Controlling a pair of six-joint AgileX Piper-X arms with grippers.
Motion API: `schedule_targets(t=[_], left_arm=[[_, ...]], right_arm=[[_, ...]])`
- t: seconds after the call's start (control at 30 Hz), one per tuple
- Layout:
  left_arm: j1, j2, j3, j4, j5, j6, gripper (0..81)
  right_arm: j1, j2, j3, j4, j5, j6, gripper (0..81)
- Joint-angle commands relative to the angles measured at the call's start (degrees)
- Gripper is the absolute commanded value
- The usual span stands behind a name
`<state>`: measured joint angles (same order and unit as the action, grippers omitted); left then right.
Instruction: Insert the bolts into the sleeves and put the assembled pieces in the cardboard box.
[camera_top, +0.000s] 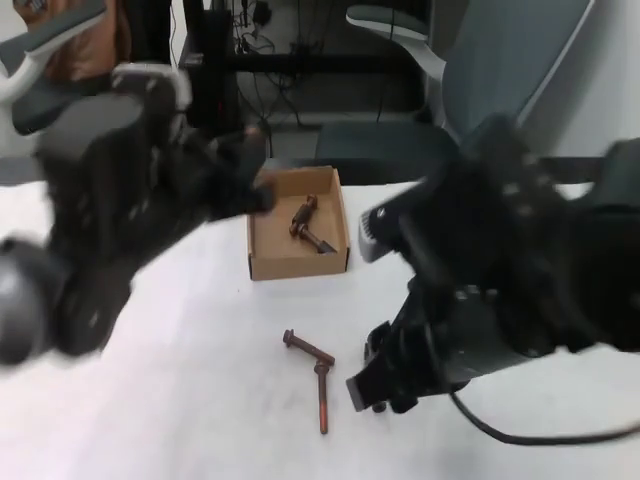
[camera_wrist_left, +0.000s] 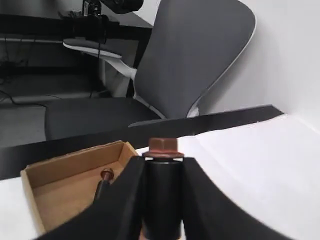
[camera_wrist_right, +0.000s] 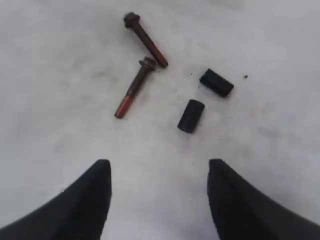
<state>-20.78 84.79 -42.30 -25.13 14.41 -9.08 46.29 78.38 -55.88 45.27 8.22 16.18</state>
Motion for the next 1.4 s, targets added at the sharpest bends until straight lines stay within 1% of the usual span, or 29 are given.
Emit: schedule_targets(t=[0.0,0.13,0.3,0.43,0.63,0.67,0.7,0.8,0.87,0.9,0.93,1.07,1.17,1.23,1.27,1.33,1.37], left_arm=[[0.1,5.5,-8.1,3.4,2.3,0.6,1.8],[0.2,14.4,-17.0,5.9,3.6,0.6,1.8],[0.2,23.1,-25.9,9.7,5.2,0.6,1.8],[0.2,27.6,-30.0,9.9,6.8,0.5,1.8],[0.2,31.4,-32.8,9.9,8.1,-1.6,1.8],[0.2,31.6,-32.8,9.9,8.1,-1.7,1.8],[0.2,31.6,-32.8,9.9,8.1,-1.6,1.8],[0.2,31.6,-32.8,9.9,8.1,-1.6,1.8],[0.2,31.6,-32.8,9.9,8.2,-1.6,1.8],[0.2,31.6,-32.8,9.9,8.2,-1.6,1.8],[0.2,31.6,-32.8,9.9,8.2,-1.6,1.8],[0.2,31.7,-32.9,10.3,7.8,-2.6,1.8],[0.2,32.2,-32.9,13.1,5.2,-2.9,1.8],[0.2,33.3,-32.9,12.8,6.7,-2.9,0.8],[0.2,33.9,-33.1,12.8,7.7,-2.9,5.5],[0.2,34.7,-33.3,12.8,8.5,-2.9,20.2],[0.2,34.9,-33.3,12.8,9.1,-2.9,32.2]], right_arm=[[-3.4,5.1,-0.1,0.4,-2.0,2.6,53.5],[-6.0,10.3,-0.1,-2.3,-4.4,2.8,53.5],[-6.5,15.6,-0.1,-8.6,-5.8,3.1,53.5],[-6.7,20.0,-0.5,-10.8,-3.9,3.1,53.5],[-7.3,27.7,-4.4,-10.7,-4.3,2.7,53.2],[-7.5,28.7,-5.2,-10.7,-4.3,2.7,50.4],[-7.6,29.4,-5.9,-10.6,-4.3,2.7,44.9],[-8.0,30.6,-8.1,-9.9,-4.3,2.7,24.8],[-8.3,30.7,-8.7,-9.4,-4.1,2.7,14.1],[-8.5,30.7,-8.9,-8.5,-3.3,2.7,6.6],[-8.6,30.7,-8.9,-7.4,-2.9,2.7,1.3],[-8.7,30.5,-8.9,-3.0,-2.9,1.3,0.6],[-8.6,29.1,-8.9,-1.2,-2.9,1.2,0.6],[-8.5,26.8,-8.9,-1.0,-2.9,1.2,0.6],[-8.5,25.5,-8.9,-1.0,-2.9,0.9,0.6],[-8.5,23.1,-8.9,-1.0,-2.9,0.5,0.6],[-8.5,21.6,-8.9,-0.9,-2.9,0.0,0.6]])
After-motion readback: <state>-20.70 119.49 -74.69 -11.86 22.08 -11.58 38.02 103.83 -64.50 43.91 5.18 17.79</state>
